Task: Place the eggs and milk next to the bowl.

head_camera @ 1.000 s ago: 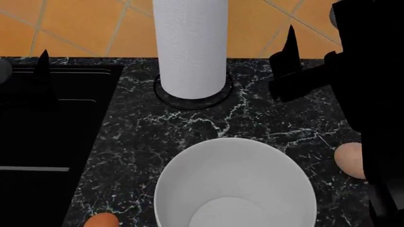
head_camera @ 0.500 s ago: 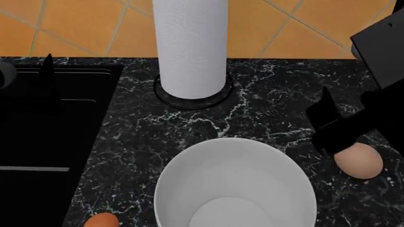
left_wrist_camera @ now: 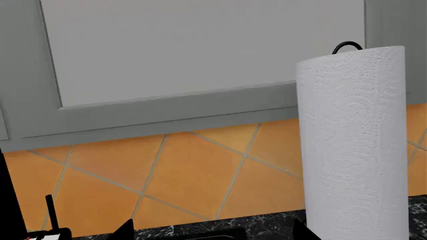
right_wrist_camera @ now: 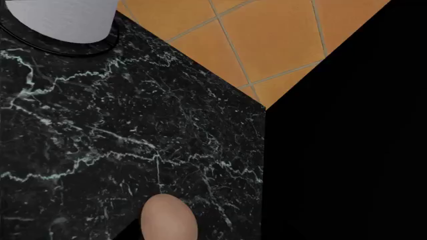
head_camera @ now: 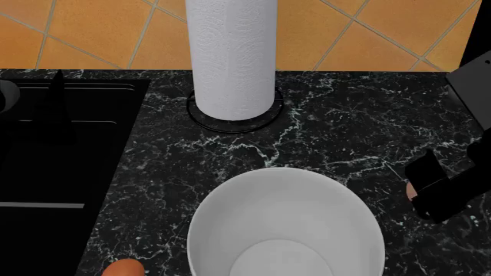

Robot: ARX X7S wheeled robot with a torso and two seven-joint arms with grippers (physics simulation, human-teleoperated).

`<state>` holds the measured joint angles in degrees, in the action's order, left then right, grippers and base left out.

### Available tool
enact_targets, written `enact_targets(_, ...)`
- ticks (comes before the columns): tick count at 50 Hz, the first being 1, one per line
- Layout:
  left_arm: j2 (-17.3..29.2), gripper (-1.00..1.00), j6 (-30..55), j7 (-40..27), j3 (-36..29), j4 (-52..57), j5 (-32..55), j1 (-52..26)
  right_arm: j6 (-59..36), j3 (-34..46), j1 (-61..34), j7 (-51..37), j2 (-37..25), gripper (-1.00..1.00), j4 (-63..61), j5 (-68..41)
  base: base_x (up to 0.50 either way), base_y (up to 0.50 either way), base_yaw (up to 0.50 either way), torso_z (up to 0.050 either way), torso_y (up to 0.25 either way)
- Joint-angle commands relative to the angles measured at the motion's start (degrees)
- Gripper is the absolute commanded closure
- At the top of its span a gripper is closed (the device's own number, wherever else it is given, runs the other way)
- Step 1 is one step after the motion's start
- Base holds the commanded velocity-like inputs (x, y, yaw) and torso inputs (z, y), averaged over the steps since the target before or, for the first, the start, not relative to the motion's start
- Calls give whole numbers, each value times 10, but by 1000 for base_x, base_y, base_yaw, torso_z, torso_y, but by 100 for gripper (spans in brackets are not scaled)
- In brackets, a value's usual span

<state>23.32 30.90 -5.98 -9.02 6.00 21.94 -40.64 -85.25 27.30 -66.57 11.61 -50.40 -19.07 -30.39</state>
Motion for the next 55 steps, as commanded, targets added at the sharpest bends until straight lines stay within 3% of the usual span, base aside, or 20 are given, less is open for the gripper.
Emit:
enact_targets(1, -9, -100, -2, 22, 12, -14, -5, -6, 16, 40, -18, 19, 6, -100, 51, 22, 0, 0, 0, 0, 0)
enact_targets(26, -6, -100, -14, 23, 10, -28, -8, -6, 110, 132, -14, 36, 49, -100, 189, 71, 0, 0, 0, 0, 0)
enact_targets(55, -2, -100, -11, 19, 11, -24, -3, -5, 145, 162, -9, 42, 72, -100, 244, 87, 0, 0, 0, 0, 0)
